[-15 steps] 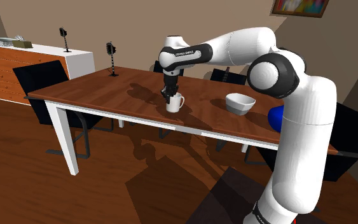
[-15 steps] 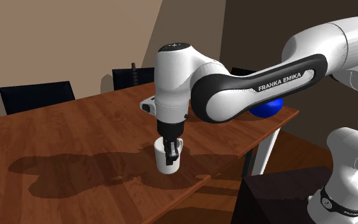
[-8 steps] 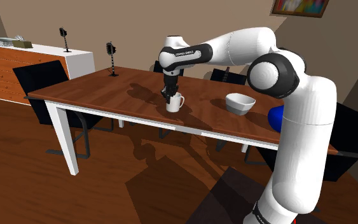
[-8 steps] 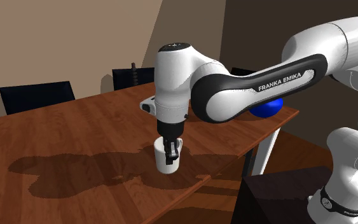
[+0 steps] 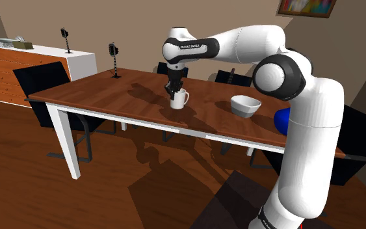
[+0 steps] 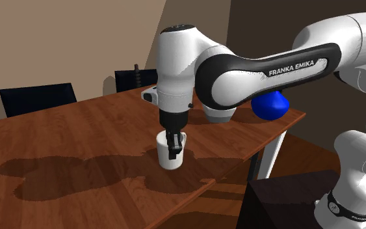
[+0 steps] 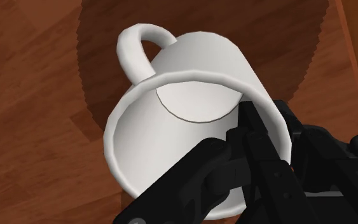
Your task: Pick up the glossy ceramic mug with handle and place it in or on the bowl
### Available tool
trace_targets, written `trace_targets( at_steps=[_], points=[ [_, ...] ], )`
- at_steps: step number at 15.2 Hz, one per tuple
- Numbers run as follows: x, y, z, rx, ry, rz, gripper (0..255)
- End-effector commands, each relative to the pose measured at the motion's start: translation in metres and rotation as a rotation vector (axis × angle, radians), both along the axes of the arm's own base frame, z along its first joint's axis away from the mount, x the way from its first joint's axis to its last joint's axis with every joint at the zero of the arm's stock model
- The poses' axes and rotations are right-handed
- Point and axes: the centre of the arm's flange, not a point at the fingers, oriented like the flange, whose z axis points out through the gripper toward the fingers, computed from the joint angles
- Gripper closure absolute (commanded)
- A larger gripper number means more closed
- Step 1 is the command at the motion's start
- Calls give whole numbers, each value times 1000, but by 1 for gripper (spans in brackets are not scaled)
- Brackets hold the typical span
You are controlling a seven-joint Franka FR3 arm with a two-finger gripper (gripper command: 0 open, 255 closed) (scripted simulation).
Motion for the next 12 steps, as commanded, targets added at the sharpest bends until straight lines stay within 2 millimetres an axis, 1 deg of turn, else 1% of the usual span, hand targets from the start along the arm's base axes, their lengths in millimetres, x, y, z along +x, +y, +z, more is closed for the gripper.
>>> trace_targets(
  at_steps=[1,12],
  points=[
    [-1,1,11,0,0,0,255],
    [-1,1,69,0,0,0,255]
  ],
)
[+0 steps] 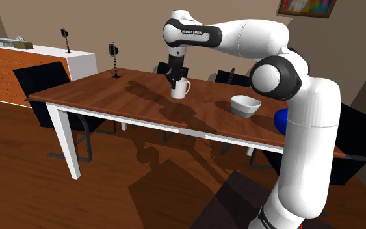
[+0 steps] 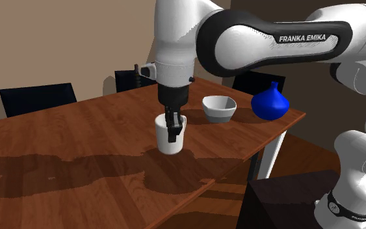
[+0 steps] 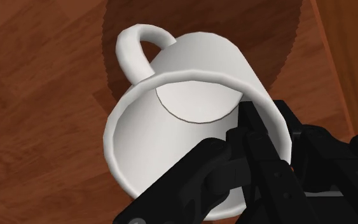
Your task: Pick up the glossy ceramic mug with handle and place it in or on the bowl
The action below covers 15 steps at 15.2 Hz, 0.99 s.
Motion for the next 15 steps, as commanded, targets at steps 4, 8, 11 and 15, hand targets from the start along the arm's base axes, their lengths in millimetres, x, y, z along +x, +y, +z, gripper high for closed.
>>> trace_targets(
  at_steps=[4,8,11,15],
  points=[
    [0,1,27,0,0,0,255],
    [0,1,48,0,0,0,255],
    [0,1,64,0,0,0,255],
    [-26,-29,68,0,0,0,255]
  ],
)
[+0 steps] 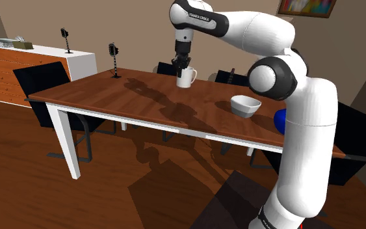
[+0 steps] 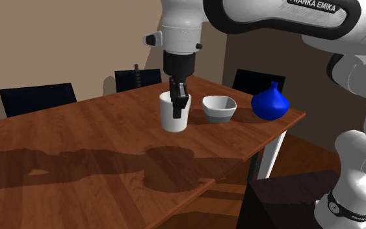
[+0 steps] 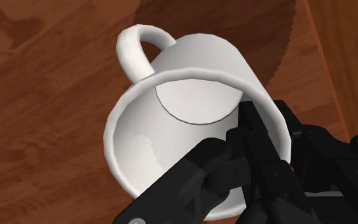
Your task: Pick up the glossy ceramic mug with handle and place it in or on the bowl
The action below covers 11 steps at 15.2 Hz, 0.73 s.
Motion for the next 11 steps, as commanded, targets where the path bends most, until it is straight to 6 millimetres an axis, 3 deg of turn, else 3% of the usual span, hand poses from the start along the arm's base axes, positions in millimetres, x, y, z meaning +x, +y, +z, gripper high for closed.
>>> trace_targets(
  at_steps=[1,11],
  points=[
    [-17,-19,3,0,0,0,255],
    [-104,-118,10,0,0,0,255]
  ],
)
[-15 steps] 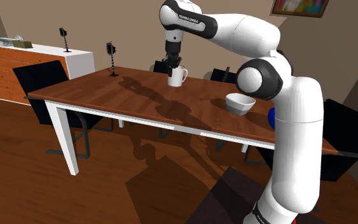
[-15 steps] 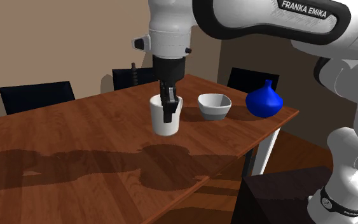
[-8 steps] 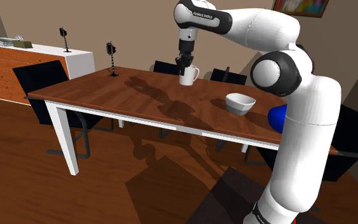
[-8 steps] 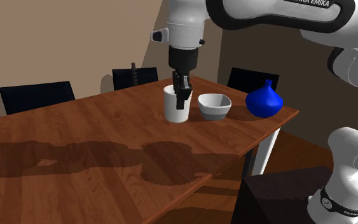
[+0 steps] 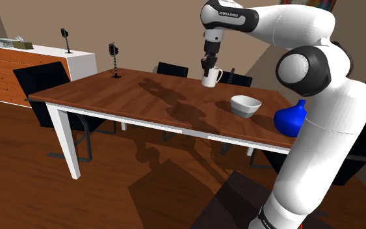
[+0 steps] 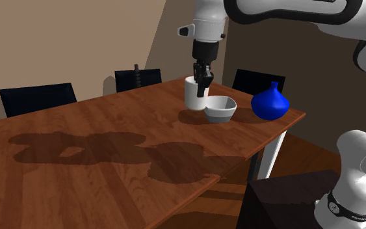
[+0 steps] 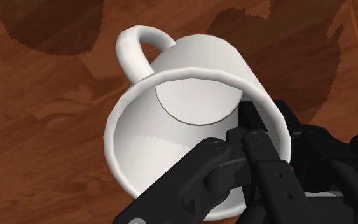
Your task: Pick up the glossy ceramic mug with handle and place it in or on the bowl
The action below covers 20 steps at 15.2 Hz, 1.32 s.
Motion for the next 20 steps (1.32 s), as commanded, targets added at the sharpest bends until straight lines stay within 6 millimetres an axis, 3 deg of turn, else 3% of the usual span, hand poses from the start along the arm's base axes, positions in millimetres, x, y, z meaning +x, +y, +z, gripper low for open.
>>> trace_targets(
  at_steps=[1,20],
  points=[
    [-18,-18,-1,0,0,1,255],
    [-185,-209,13,0,0,1,255]
  ],
)
